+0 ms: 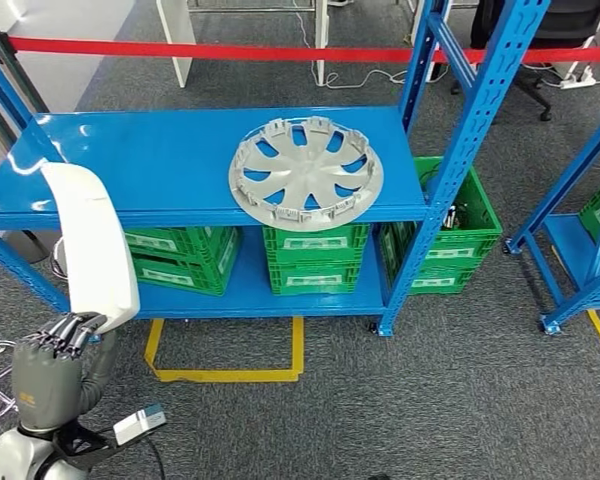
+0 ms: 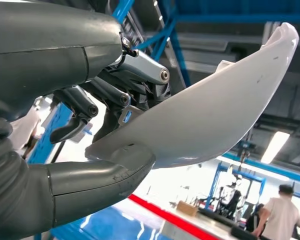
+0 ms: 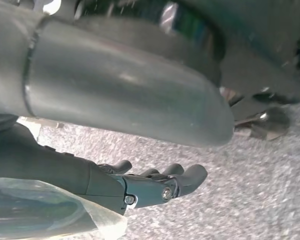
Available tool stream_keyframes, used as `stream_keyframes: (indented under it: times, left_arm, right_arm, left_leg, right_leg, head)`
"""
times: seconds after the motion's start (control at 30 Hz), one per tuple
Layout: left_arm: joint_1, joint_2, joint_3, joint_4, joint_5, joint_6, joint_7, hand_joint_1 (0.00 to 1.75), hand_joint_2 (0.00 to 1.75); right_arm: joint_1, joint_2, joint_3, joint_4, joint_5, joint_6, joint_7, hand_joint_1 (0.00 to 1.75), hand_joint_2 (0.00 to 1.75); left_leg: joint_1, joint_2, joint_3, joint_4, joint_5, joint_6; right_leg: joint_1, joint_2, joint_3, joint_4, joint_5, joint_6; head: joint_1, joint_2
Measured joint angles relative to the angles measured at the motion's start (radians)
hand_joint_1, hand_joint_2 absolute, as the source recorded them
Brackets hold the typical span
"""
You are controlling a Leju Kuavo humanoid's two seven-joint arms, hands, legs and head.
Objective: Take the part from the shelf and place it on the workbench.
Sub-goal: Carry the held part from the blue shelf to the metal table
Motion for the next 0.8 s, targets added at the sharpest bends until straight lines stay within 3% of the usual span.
stream_keyframes:
  times: [0.03,0.07,0.13,0.17,0.2,0.23,0.3,0.37,0.4,0.47,0.53,0.57,0.63,0.67,0.7,0.73,0.8]
  left_arm:
    - [0.001,0.0,0.006,-0.002,0.002,0.0,-0.003,1.75,1.75]
    - [0.001,0.001,0.012,-0.004,0.005,0.0,-0.007,1.75,1.75]
    - [0.002,0.0,0.026,-0.005,0.008,0.0,-0.019,1.75,1.75]
    - [0.002,0.0,0.034,-0.005,0.009,0.0,-0.026,1.75,1.75]
    - [0.003,-0.001,0.042,-0.005,0.01,0.0,-0.033,1.75,1.75]
    - [0.003,-0.003,0.05,-0.005,0.013,0.0,-0.038,1.75,1.75]
    - [0.002,-0.006,0.064,-0.005,0.021,0.0,-0.046,1.75,1.75]
    - [0.0,-0.01,0.072,-0.005,0.026,0.0,-0.053,1.75,1.75]
    - [-0.001,-0.012,0.074,-0.005,0.028,0.0,-0.055,1.75,1.75]
    - [-0.001,-0.016,0.08,-0.006,0.028,0.0,-0.056,1.75,1.75]
    - [-0.003,-0.019,0.085,-0.006,0.028,0.0,-0.056,1.75,1.75]
    - [-0.005,-0.02,0.086,-0.006,0.028,0.0,-0.056,1.75,1.75]
    - [-0.007,-0.024,0.089,-0.006,0.026,0.0,-0.057,1.75,1.75]
    - [-0.007,-0.026,0.09,-0.006,0.024,0.0,-0.058,1.75,1.75]
    - [-0.007,-0.027,0.09,-0.006,0.021,0.0,-0.06,1.75,1.75]
    - [-0.007,-0.029,0.091,-0.005,0.018,0.0,-0.064,1.75,1.75]
    - [-0.007,-0.032,0.097,-0.005,0.017,0.0,-0.072,1.75,1.75]
  right_arm:
    - [0.0,0.001,0.0,0.0,0.001,0.0,-0.003,0.0,0.0]
    - [0.0,0.002,0.0,0.0,0.002,0.0,-0.008,0.0,0.0]
    - [0.0,0.003,-0.001,0.0,0.003,0.001,-0.021,0.0,0.0]
    - [0.0,0.004,-0.001,0.0,0.002,0.002,-0.028,0.0,0.0]
    - [0.0,0.004,-0.002,0.0,0.0,0.003,-0.035,0.0,0.0]
    - [0.0,0.004,-0.004,0.0,-0.002,0.006,-0.041,0.0,0.0]
    - [-0.001,0.004,-0.008,0.0,-0.006,0.012,-0.045,0.0,0.0]
    - [-0.002,0.004,-0.011,0.0,-0.007,0.016,-0.045,0.0,0.0]
    - [-0.003,0.004,-0.012,0.0,-0.007,0.017,-0.044,0.0,0.0]
    - [-0.003,0.004,-0.013,0.0,-0.007,0.018,-0.043,0.0,0.0]
    - [0.0,0.004,-0.014,0.0,-0.007,0.018,-0.042,0.0,0.0]
    - [0.001,0.004,-0.015,0.0,-0.007,0.018,-0.041,0.0,0.0]
    - [0.001,0.004,-0.016,0.0,-0.008,0.019,-0.039,0.0,0.0]
    - [0.0,0.004,-0.016,0.0,-0.008,0.019,-0.037,0.0,0.0]
    - [-0.001,0.004,-0.016,0.0,-0.009,0.019,-0.034,0.0,0.0]
    - [-0.001,0.004,-0.017,0.0,-0.01,0.019,-0.031,0.0,0.0]
    - [-0.002,0.004,-0.018,0.0,-0.013,0.019,-0.025,0.0,0.0]
  left_leg:
    - [0.002,0.0,-0.007,0.017,-0.024,-0.007]
    - [0.004,-0.001,-0.018,0.055,-0.066,-0.014]
    - [0.013,0.0,-0.045,0.182,-0.169,-0.027]
    - [0.017,0.0,-0.053,0.243,-0.199,-0.033]
    - [0.021,0.0,-0.049,0.28,-0.202,-0.037]
    - [0.025,0.001,-0.032,0.283,-0.184,-0.042]
    - [0.034,0.001,0.052,0.181,-0.134,-0.049]
    - [0.033,0.0,0.138,0.045,-0.131,-0.047]
    - [0.031,-0.001,0.156,0.007,-0.14,-0.042]
    - [0.024,-0.001,0.15,-0.005,-0.139,-0.022]
    - [0.022,0.003,0.131,-0.006,-0.12,0.001]
    - [0.022,0.005,0.119,-0.008,-0.109,0.012]
    - [0.017,0.006,0.089,-0.008,-0.086,0.025]
    - [0.013,0.006,0.073,-0.007,-0.074,0.028]
    - [0.008,0.006,0.057,-0.007,-0.062,0.03]
    - [0.003,0.006,0.042,-0.006,-0.051,0.032]
    - [-0.004,0.005,0.016,-0.005,-0.028,0.033]
  right_leg:
    - [-0.002,-0.004,-0.01,-0.002,0.01,-0.008]
    - [-0.005,-0.009,-0.021,-0.003,0.021,-0.015]
    - [-0.005,-0.015,-0.043,-0.001,0.04,-0.02]
    - [-0.006,-0.018,-0.055,0.001,0.051,-0.019]
    - [-0.006,-0.02,-0.068,0.005,0.062,-0.017]
    - [-0.008,-0.021,-0.083,0.01,0.071,-0.014]
    - [-0.012,-0.023,-0.116,0.025,0.086,-0.003]
    - [-0.013,-0.023,-0.14,0.04,0.099,0.01]
    - [-0.012,-0.023,-0.148,0.043,0.107,0.017]
    - [-0.014,-0.022,-0.157,0.041,0.125,0.032]
    - [-0.018,-0.017,-0.173,0.057,0.104,0.043]
    - [-0.019,-0.014,-0.187,0.089,0.066,0.046]
    - [-0.018,-0.008,-0.223,0.21,-0.039,0.045]
    - [-0.016,-0.006,-0.234,0.275,-0.075,0.042]
    - [-0.014,-0.006,-0.233,0.32,-0.088,0.038]
    - [-0.01,-0.005,-0.218,0.333,-0.076,0.032]
    - [0.002,-0.004,-0.14,0.261,-0.017,0.013]
  head:
    - [-0.001,0.0]
    - [-0.002,0.0]
    - [-0.003,0.0]
    - [-0.003,0.0]
    - [-0.003,0.0]
    - [-0.002,0.0]
    - [-0.001,0.0]
    - [0.0,0.0]
    - [0.0,0.0]
    - [0.003,0.0]
    - [0.007,0.0]
    - [0.011,0.0]
    - [0.015,0.0]
    - [0.016,0.0]
    - [0.017,0.0]
    - [0.018,0.0]
    - [0.022,0.0]
